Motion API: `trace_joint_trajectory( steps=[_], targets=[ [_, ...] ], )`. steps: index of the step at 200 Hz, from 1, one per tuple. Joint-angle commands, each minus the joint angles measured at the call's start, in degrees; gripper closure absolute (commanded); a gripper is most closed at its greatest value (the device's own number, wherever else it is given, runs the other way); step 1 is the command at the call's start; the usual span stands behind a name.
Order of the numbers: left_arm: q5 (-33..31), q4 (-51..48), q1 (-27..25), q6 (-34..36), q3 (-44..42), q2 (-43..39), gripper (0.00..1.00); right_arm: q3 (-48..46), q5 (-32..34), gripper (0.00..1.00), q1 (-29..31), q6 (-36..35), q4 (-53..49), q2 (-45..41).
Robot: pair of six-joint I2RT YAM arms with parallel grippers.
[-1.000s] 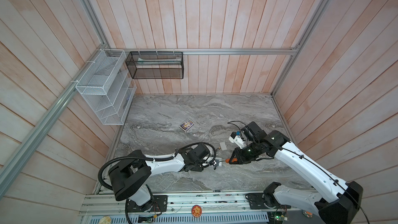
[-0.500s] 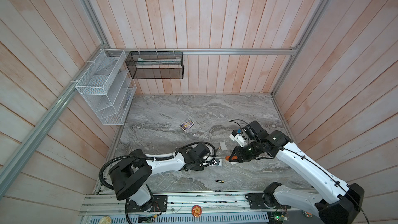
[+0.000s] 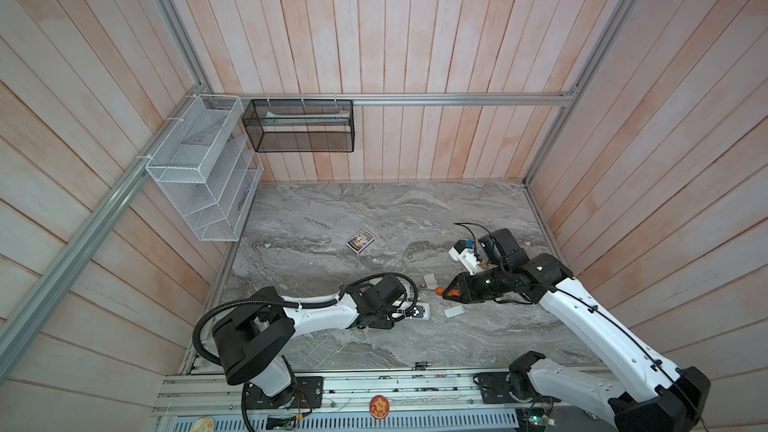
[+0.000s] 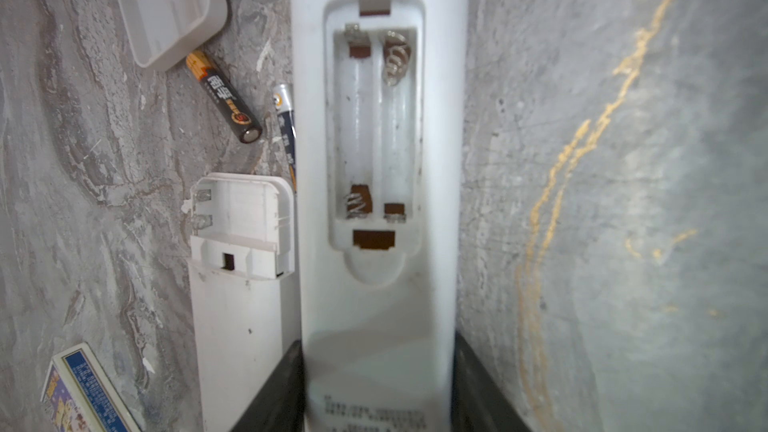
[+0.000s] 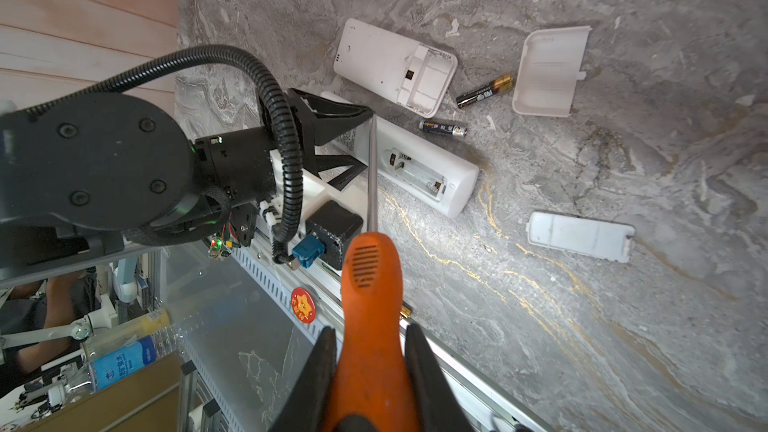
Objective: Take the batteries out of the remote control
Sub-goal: 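Raise the screwdriver away from the empty remote with the right gripper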
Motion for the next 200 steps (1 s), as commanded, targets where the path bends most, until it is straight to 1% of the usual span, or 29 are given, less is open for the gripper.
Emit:
trace_joint_trajectory(
  steps=[1, 23, 36, 47, 78, 89, 103, 109, 117, 121, 123, 161, 182, 185, 200],
  targets=[
    [0.92, -6.76, 0.41, -0.24, -3.19, 4.69, 0.79, -0.12, -1.15, 1.0, -1.03, -0.44, 2.38, -0.37],
    [0.95, -6.7, 0.48, -0.25, -3.22, 4.5, 0.7, 0.54, -1.14, 1.0, -1.67, -0.7, 3.56, 0.22],
    [0.95, -6.57, 0.5, -0.35, -3.39, 4.33, 0.61, 0.91, -1.1, 1.0, -1.94, -0.89, 4.19, 0.82],
    [0.95, -6.53, 0.5, -0.44, -3.54, 4.25, 0.55, 1.28, -1.13, 1.0, -2.25, -1.15, 4.92, 1.37],
    [1.2, -6.7, 0.68, -0.55, -3.54, 3.64, 0.47, 1.96, -1.14, 1.0, -3.06, -1.54, 6.79, 2.31],
    [1.92, -6.81, 0.85, -0.66, -3.62, 3.18, 0.42, 2.18, -1.03, 1.0, -3.57, -1.73, 7.31, 2.59],
    [2.86, -7.23, 0.94, -0.76, -3.61, 2.41, 0.32, 2.89, -0.95, 1.0, -4.08, -2.04, 7.76, 3.06],
    [3.04, -7.35, 0.94, -0.94, -3.6, 2.12, 0.26, 3.16, -0.96, 1.0, -4.24, -2.05, 8.03, 3.2],
    [3.34, -7.49, 0.94, -0.91, -3.64, 1.67, 0.14, 3.45, -1.01, 1.0, -4.41, -2.17, 8.48, 3.35],
    [3.46, -7.62, 0.94, -0.93, -3.63, 1.47, 0.03, 3.55, -1.08, 1.0, -4.52, -2.19, 8.72, 3.48],
    [3.49, -7.63, 0.94, -0.91, -3.62, 1.34, 0.01, 3.65, -1.13, 1.0, -4.56, -2.2, 8.76, 3.53],
    [3.25, -8.28, 0.94, -1.23, -3.11, -0.44, 0.0, 4.62, -1.17, 1.0, -5.44, -2.51, 11.07, 4.32],
    [3.05, -9.08, 0.94, -1.89, -2.63, -2.94, 0.0, 5.13, -0.81, 1.0, -6.01, -2.34, 13.36, 4.37],
    [3.06, -9.12, 2.56, -1.98, -2.55, -3.42, 0.0, 5.29, -0.54, 1.0, -6.05, -2.36, 13.65, 4.34],
    [3.15, -9.12, 3.13, -2.47, -2.37, -6.32, 0.0, 5.97, 0.5, 1.0, -6.07, -2.52, 14.98, 4.31]
  ],
)
